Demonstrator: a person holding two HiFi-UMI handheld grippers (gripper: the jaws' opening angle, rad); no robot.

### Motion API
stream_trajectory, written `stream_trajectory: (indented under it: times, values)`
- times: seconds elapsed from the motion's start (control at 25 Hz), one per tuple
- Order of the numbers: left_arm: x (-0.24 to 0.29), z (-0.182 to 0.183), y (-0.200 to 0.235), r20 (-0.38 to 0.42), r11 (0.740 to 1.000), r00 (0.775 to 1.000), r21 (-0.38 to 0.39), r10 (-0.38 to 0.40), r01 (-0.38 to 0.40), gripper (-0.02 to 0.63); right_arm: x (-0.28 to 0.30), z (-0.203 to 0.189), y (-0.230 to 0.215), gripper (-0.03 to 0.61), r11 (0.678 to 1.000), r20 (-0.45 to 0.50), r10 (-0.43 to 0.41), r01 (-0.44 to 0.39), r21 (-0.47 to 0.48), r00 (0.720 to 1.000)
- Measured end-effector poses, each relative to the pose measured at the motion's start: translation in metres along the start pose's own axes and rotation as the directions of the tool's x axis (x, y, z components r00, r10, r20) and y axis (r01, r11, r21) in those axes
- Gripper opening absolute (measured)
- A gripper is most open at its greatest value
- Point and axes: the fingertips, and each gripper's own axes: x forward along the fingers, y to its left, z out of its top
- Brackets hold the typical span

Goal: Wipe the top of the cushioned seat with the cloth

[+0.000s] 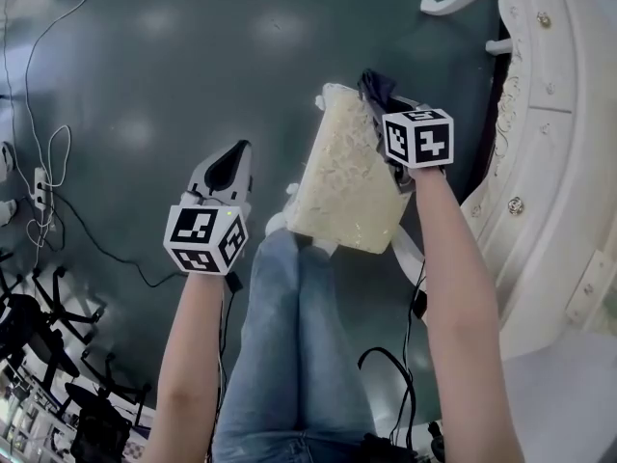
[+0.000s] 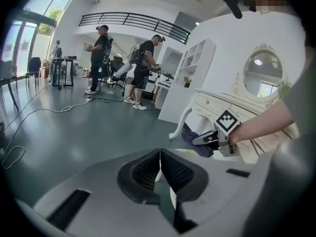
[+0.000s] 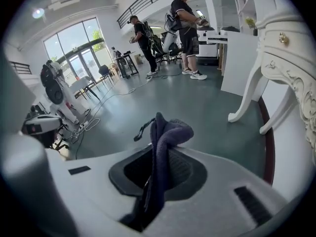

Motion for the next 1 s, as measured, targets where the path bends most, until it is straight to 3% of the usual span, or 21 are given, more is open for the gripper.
stream_trajectory:
  times: [0.36,0.56,0.8,0.92,1.0]
  values:
    - [0.002,-0.019,0.007,-0.035,1.000,0.999,0.007,-0.008,0.008,0.005,0.033,-0.009,-0.021,0.038,0.987,-0.094,-0.055,0.069,0.148,0.994]
    - [-0.004,-0.023,0.019,-0.035,1.000,0.999,0.004,0.011,-0.011,0.005,0.048,-0.011,-0.014,0.038,0.988,-0.149,-0.070,0.089,0.125,0.986]
    - [-0.014,-0.032,0.032,-0.037,0.999,0.999,-0.015,0.031,-0.032,0.005,0.061,-0.003,0.003,0.037,0.996,-0.213,-0.052,0.034,-0.087,0.976]
    - [-0.018,-0.036,0.034,-0.039,0.999,0.999,-0.024,0.033,-0.034,0.005,0.063,-0.002,0.015,0.038,0.973,-0.246,-0.046,-0.013,-0.232,0.968]
    - [-0.020,-0.037,0.036,-0.034,0.999,0.999,-0.032,0.033,-0.034,0.005,0.066,-0.002,0.027,0.037,0.939,-0.264,-0.044,-0.050,-0.340,0.964]
